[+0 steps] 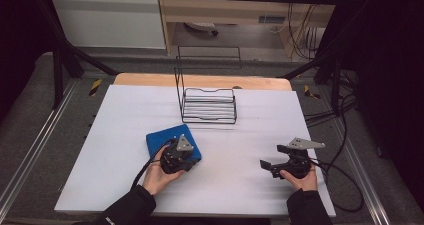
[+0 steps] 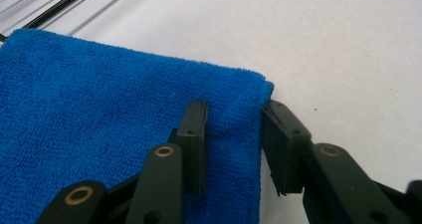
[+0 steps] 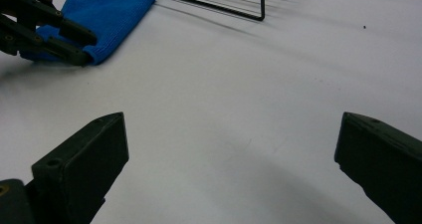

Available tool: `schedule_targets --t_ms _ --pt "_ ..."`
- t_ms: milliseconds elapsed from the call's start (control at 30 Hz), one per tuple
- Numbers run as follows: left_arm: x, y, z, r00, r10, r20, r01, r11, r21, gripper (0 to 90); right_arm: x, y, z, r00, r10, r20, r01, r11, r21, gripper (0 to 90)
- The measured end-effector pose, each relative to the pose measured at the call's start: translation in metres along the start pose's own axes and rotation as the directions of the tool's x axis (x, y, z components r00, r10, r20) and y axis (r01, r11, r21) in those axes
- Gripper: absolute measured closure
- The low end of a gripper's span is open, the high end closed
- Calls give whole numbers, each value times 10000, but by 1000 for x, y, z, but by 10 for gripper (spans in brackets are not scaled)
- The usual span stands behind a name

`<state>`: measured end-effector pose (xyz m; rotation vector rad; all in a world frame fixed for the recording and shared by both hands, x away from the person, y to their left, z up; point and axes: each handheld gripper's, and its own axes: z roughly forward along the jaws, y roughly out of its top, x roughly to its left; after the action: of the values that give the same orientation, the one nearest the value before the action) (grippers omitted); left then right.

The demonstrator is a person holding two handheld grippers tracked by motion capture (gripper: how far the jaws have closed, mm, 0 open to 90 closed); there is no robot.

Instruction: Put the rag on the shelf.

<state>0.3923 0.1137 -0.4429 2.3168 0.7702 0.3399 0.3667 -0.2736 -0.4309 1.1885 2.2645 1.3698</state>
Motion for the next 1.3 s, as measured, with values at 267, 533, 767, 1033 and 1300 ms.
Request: schedule_targets --t_ms 267,533,767,1033,1300 --pt "2 0 2 9991 155 -384 -157 9999 -55 802 0 0 0 10000 8 -33 -8 10000 -7 14" --pt "7 -2 1 9997 -215 -123 211 9995 -249 857 0 0 1 10000 -22 -71 22 10000 20 15" --pt "6 -1 -5 9992 -302 263 315 9984 -470 868 0 0 0 10000 10 -87 -10 10000 4 15" --pt "4 2 -12 9975 -301 632 347 9967 -728 871 1 0 0 9999 16 -112 -16 10000 4 16" --pt "-7 9 -22 9916 209 1280 -49 9923 -1236 870 1 1 1 9999 -26 -133 26 10000 11 16"
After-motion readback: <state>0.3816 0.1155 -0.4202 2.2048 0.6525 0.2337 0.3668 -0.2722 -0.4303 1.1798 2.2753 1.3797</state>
